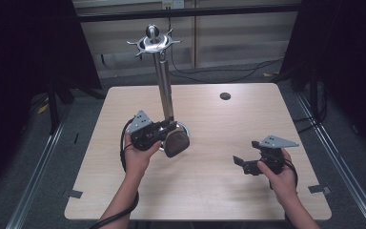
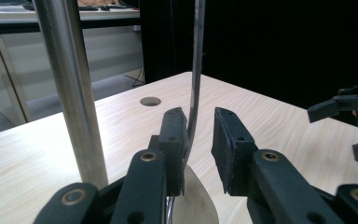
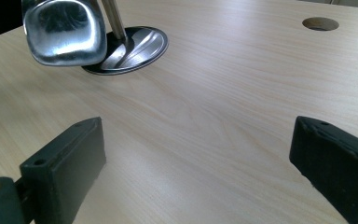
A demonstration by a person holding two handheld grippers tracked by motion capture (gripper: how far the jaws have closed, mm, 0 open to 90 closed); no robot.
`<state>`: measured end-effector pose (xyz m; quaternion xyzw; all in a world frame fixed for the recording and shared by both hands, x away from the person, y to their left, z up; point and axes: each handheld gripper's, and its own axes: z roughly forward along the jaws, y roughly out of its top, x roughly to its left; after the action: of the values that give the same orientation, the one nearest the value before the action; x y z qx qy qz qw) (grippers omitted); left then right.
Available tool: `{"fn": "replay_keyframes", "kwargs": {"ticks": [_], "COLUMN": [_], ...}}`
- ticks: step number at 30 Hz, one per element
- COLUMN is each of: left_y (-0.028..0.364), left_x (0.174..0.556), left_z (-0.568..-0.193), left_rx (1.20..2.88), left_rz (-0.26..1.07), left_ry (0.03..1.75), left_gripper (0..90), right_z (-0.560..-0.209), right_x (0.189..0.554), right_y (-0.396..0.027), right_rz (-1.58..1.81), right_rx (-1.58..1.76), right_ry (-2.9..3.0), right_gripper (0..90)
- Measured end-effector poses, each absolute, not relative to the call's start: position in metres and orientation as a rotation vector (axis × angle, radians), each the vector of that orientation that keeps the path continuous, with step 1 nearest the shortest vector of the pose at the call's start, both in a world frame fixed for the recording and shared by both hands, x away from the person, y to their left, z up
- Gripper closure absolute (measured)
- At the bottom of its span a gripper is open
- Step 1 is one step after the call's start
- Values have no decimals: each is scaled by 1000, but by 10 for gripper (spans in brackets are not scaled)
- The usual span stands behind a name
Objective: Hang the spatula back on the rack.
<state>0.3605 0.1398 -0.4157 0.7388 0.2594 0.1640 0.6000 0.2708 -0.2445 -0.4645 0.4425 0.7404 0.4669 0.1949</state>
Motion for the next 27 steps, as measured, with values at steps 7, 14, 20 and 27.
{"fn": "replay_keyframes", "kwargs": {"ticks": [7,14,20,27], "left_y": [141,142,146,149], "left_x": [361,359,357,352], "left_z": [-416,-416,-417,-420], "left_rx": [1716,1716,1729,1740], "left_rz": [375,354,348,360], "left_ry": [611,620,647,684], "left_gripper": [677,612,487,224], "right_z": [-464,-464,-465,-465], "right_x": [272,272,272,272], "right_y": [-244,-242,-242,-241], "right_rz": [1311,1308,1303,1305], "right_rx": [1235,1233,1226,1215], "right_ry": [2078,2095,2107,2104], "right_gripper": [33,32,32,32]}}
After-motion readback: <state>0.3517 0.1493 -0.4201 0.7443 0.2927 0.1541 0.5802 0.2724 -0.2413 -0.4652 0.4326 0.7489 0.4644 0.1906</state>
